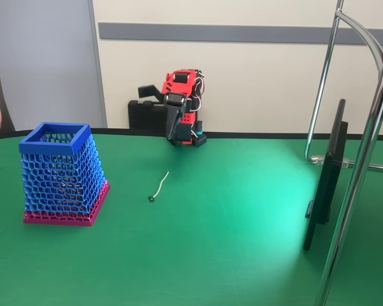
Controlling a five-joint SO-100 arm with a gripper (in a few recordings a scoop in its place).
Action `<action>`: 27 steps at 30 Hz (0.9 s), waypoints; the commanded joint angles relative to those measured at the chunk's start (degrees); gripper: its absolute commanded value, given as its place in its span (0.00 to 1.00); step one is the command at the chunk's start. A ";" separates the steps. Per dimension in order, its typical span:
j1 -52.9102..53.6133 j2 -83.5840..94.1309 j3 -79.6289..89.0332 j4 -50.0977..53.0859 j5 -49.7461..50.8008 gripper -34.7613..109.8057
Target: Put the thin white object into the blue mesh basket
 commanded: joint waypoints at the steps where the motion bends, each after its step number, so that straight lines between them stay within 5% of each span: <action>1: 1.23 -5.54 -6.33 -2.64 -1.41 0.24; 14: 3.08 -30.67 -24.96 -4.57 -9.84 0.24; 27: 1.05 -48.52 -37.27 5.62 -43.86 0.25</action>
